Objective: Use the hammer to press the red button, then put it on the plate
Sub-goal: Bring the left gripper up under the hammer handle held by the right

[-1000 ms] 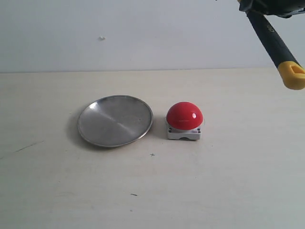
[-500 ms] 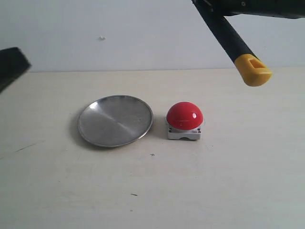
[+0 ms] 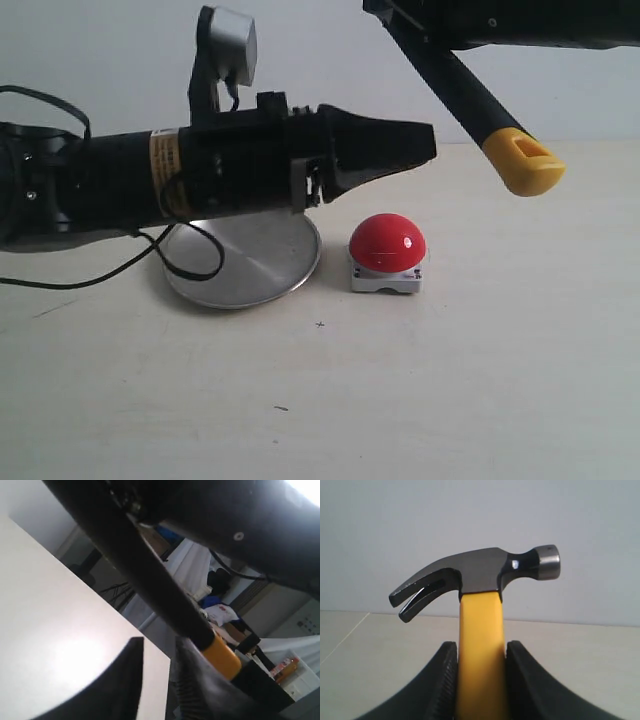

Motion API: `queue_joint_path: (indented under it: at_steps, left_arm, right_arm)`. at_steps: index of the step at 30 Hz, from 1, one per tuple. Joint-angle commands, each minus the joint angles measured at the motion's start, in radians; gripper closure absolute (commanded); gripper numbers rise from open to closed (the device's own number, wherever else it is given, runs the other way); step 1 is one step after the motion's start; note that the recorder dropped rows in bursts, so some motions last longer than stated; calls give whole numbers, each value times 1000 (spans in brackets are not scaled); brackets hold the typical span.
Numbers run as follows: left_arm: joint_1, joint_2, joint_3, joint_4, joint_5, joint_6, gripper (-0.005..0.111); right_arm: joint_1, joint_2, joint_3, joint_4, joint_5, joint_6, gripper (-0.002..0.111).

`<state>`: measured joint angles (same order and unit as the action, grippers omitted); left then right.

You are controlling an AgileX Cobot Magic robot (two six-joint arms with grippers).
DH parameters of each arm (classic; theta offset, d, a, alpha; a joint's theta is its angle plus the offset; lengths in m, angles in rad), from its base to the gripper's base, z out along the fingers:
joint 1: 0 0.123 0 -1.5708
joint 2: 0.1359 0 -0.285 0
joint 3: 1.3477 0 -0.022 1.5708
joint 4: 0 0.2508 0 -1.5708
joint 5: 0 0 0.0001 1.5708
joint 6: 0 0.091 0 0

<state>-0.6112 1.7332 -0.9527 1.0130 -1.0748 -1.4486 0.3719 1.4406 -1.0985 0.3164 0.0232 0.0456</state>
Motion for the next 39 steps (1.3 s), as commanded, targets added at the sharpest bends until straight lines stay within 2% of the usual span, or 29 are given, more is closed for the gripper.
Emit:
queue_joint_path:
  at_steps: [1, 4, 6, 10, 18, 22, 39]
  left_arm:
    - [-7, 10, -30, -65, 11, -57, 56]
    - [-17, 10, -30, -139, 11, -59, 40]
    - [-17, 10, -30, -167, 11, -59, 37]
    - [-19, 10, -30, -211, 23, -59, 37]
    - [-84, 22, -36, -348, 85, -26, 37]
    - [-100, 41, -60, -353, 149, -18, 37]
    - [-111, 147, -129, -348, 156, -73, 38]
  right_arm:
    - [1, -21, -6, -4, -70, -46, 108]
    - [1, -21, -6, -4, -90, -46, 108]
    - [1, -21, -6, -4, -100, -52, 108]
    - [1, -21, -6, -4, -114, -56, 108]
    - [1, -19, 68, -4, -235, -69, 108]
    - [1, -19, 105, -1, -278, -56, 108]
    - [1, -21, 106, -3, -256, -17, 108]
